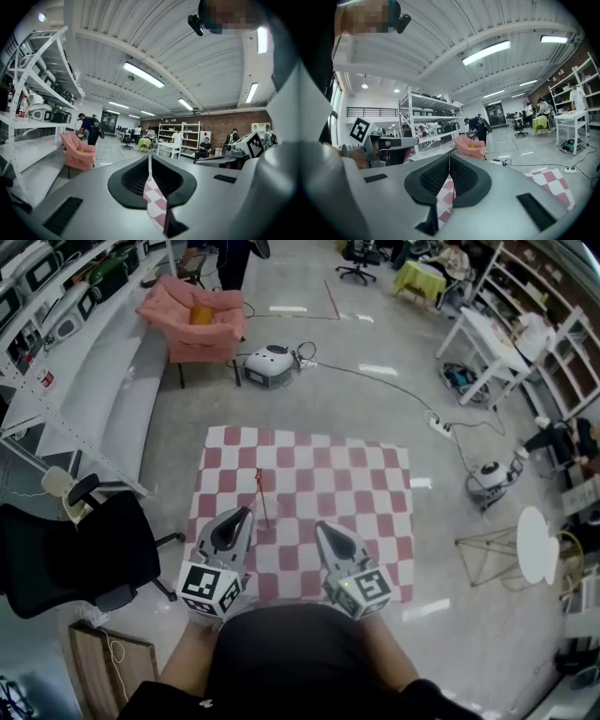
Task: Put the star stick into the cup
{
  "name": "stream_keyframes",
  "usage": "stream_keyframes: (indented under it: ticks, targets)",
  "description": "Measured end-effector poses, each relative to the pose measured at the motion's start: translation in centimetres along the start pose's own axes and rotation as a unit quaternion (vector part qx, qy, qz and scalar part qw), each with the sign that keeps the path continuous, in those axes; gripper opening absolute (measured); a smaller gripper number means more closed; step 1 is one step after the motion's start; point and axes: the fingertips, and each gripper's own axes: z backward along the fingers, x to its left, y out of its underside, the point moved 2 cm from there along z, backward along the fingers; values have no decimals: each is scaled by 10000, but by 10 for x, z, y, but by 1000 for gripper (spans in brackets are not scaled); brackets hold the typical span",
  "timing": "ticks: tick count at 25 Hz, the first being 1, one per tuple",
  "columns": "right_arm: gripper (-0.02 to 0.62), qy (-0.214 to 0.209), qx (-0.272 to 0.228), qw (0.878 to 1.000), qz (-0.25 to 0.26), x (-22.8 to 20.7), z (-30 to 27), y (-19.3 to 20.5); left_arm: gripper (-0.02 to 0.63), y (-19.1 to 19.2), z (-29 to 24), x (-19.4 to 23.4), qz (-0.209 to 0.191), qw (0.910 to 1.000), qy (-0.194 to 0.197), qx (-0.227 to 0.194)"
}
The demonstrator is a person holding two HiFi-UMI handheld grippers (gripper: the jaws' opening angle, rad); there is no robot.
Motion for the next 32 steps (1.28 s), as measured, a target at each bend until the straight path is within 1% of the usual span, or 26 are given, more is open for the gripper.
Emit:
stream_keyframes:
  ticks: [3,5,7,9,12,16,18,21,24,26,30,32]
  targets:
    - [17,-250,-24,9997,61,6,-6,-3,51,-2,12,-1,96,9997,-232,-42]
    - [17,-392,-65,9992,86,11,-10,-5,43,-1,19,-3,114,9994,-320,-4]
    - [17,-522,-75,9986,102,15,-12,-6,41,3,25,-7,164,9994,-297,69]
    - [17,-631,27,9979,126,20,-14,-2,41,6,30,-10,164,9995,-249,104]
    - [17,-807,104,9965,172,27,-17,1,41,9,39,-12,132,9993,-312,126]
    - [17,-991,145,9948,164,37,-20,0,41,14,51,-13,462,9981,-391,91]
    - [17,-1080,134,9939,186,40,-20,2,41,15,56,-14,518,9977,-423,103]
    - [17,-1134,220,9931,220,46,-20,2,41,21,62,-14,505,9973,-497,211]
    - [17,-1154,261,9925,310,49,-18,5,41,28,64,-13,778,9962,-364,175]
    - [15,-1148,282,9926,273,50,-16,6,41,30,64,-13,923,9953,-281,101]
    - [15,-1082,316,9929,371,48,-13,8,41,35,63,-12,776,9959,-421,182]
    - [16,-1049,296,9933,370,47,-11,9,41,37,61,-14,703,9964,-420,219]
